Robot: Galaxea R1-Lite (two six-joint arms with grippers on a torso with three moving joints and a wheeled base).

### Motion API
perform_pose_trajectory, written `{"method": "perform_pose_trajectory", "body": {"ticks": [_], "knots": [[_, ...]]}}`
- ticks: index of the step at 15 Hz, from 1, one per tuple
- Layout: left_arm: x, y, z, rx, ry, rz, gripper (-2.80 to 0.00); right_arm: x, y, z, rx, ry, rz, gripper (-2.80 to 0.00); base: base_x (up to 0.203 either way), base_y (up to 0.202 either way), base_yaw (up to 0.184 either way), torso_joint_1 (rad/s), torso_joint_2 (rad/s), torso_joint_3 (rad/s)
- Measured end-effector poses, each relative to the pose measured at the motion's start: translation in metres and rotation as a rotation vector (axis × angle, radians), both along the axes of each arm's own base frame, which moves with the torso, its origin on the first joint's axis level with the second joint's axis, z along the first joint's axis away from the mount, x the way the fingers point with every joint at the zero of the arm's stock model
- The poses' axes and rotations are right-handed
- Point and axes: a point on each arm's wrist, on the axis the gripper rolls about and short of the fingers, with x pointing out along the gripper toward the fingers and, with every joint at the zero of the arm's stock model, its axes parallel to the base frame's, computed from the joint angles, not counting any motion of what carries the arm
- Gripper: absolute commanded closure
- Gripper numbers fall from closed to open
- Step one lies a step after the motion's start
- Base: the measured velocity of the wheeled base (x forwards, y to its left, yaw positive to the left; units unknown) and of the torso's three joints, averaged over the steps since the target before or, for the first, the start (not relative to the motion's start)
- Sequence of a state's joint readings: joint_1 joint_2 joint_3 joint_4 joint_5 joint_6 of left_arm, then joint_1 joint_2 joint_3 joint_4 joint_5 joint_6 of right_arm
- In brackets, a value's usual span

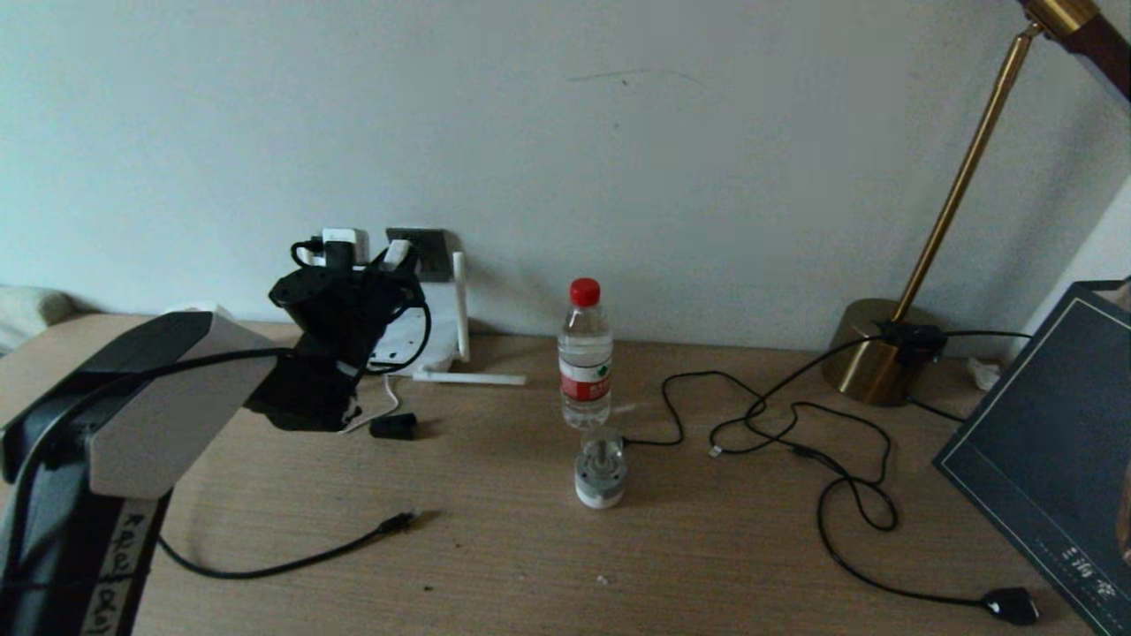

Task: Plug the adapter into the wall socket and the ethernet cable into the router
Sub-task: Plug plug into socket

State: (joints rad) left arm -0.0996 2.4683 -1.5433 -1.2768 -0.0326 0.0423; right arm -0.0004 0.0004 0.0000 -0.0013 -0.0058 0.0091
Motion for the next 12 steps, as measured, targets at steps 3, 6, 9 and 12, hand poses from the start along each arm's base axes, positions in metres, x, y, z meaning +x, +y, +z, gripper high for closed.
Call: {"method": "perform_pose_trajectory", "body": {"ticks": [3,6,9,12], "knots": [[-0.006,0.001,-0.012,0.005,0.046,-0.002,0.0,0.0,0.0,0.0,0.0,0.0,0.0,-2.8,0.0,0.0,0.0,0.0,0.0,0.0],[-0.036,0.003,-0.031,0.028,0.201,-0.032,0.0,0.0,0.0,0.0,0.0,0.0,0.0,-2.8,0.0,0.0,0.0,0.0,0.0,0.0],[-0.085,0.008,-0.013,0.076,0.37,-0.099,0.0,0.0,0.0,0.0,0.0,0.0,0.0,-2.8,0.0,0.0,0.0,0.0,0.0,0.0],[-0.137,0.012,0.029,0.123,0.554,-0.154,0.0,0.0,0.0,0.0,0.0,0.0,0.0,-2.8,0.0,0.0,0.0,0.0,0.0,0.0]]}}
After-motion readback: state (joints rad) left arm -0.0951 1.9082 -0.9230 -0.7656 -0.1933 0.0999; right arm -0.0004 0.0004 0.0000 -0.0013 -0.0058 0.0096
